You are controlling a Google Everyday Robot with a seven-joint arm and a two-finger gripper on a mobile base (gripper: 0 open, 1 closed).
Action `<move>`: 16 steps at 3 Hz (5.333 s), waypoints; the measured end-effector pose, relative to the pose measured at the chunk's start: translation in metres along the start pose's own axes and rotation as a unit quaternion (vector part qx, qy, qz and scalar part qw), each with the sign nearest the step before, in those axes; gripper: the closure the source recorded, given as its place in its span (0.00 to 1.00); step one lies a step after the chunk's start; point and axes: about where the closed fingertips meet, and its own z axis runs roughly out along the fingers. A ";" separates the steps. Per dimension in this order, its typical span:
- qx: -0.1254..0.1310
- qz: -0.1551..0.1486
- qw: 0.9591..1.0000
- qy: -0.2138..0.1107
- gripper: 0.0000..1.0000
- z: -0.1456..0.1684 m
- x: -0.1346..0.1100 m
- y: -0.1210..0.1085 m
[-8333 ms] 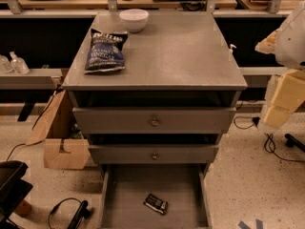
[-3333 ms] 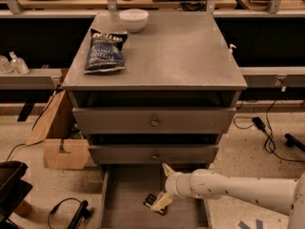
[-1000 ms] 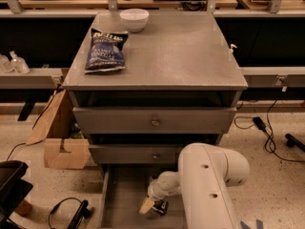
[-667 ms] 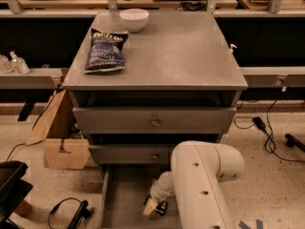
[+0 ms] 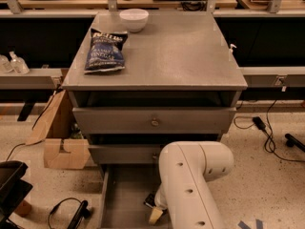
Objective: Pick rxbar chocolate from bottom drawer and place on counter
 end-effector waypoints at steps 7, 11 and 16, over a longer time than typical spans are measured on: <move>-0.008 -0.011 1.000 0.005 1.00 -0.044 -0.020 0.027; 0.057 -0.006 0.998 -0.024 1.00 -0.325 -0.077 0.056; 0.072 0.108 0.988 -0.084 1.00 -0.471 -0.062 -0.010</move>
Offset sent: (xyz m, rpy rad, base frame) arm -0.0156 0.0042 -0.0126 0.0205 0.0358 0.0006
